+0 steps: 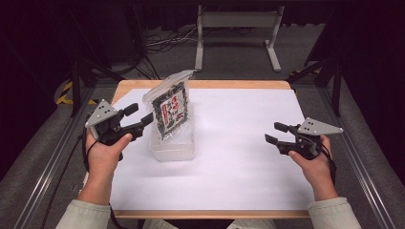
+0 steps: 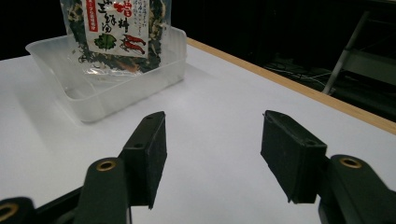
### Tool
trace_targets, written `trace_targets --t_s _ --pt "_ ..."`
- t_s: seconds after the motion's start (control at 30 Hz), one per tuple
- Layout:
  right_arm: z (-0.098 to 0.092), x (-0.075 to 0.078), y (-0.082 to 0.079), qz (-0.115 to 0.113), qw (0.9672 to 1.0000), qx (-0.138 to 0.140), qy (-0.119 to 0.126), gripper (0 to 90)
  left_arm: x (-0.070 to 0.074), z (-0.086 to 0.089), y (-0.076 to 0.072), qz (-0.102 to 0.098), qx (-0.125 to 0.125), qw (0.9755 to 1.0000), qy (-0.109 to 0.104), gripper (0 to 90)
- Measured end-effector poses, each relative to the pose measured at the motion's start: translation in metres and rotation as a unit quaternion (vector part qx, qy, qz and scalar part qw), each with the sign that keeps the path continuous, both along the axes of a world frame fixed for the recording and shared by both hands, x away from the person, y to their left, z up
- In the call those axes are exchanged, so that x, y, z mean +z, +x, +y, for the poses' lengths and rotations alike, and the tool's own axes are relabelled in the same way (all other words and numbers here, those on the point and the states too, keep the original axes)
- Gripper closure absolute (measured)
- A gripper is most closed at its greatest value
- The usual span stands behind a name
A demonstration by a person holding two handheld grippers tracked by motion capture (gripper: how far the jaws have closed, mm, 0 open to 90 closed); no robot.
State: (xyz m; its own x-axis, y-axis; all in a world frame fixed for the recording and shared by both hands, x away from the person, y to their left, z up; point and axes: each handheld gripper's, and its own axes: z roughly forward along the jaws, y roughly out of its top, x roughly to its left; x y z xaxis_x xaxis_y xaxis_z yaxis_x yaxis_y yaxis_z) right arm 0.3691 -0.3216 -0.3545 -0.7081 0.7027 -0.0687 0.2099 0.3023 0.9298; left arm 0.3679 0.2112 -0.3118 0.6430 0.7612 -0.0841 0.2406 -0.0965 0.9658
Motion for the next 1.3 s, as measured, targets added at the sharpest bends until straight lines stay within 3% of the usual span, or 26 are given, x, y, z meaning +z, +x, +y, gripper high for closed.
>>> trace_targets --t_s 0.27,0.43,0.53,0.9,1.0,1.13,1.2,1.3 --pt "-0.004 0.0 -0.004 -0.006 1.0 -0.001 0.006 38.7 -0.009 0.018 -0.024 -0.001 -0.022 0.9995 0.023 32.1" --pt "-0.008 -0.004 -0.008 -0.005 0.9999 -0.002 0.014 38.1 -0.017 0.024 -0.03 0.002 -0.033 0.9989 0.034 31.8" --pt "-0.008 -0.006 -0.01 -0.003 0.9999 -0.001 0.014 38.1 -0.027 0.027 -0.035 0.015 -0.045 0.9982 0.035 31.8" --pt "-0.012 -0.017 -0.017 0.0 0.9997 -0.003 0.023 37.0 -0.061 0.036 -0.038 0.026 -0.053 0.9976 0.036 30.9" --pt "-0.014 -0.024 -0.019 0.003 0.9995 -0.005 0.03 36.9 -0.073 0.038 -0.037 0.039 -0.053 0.997 0.04 30.5" --pt "-0.016 -0.034 -0.021 0.004 0.9991 -0.005 0.042 36.8 -0.082 0.04 -0.036 0.036 -0.054 0.9972 0.038 28.5" --pt "-0.017 -0.039 -0.022 0.006 0.9989 -0.004 0.046 36.7 -0.091 0.04 -0.035 0.04 -0.057 0.9971 0.03 27.7" --pt "-0.018 -0.049 -0.023 0.013 0.9987 -0.006 0.049 36.6 -0.107 0.041 -0.034 0.048 -0.058 0.9965 0.035 26.3"
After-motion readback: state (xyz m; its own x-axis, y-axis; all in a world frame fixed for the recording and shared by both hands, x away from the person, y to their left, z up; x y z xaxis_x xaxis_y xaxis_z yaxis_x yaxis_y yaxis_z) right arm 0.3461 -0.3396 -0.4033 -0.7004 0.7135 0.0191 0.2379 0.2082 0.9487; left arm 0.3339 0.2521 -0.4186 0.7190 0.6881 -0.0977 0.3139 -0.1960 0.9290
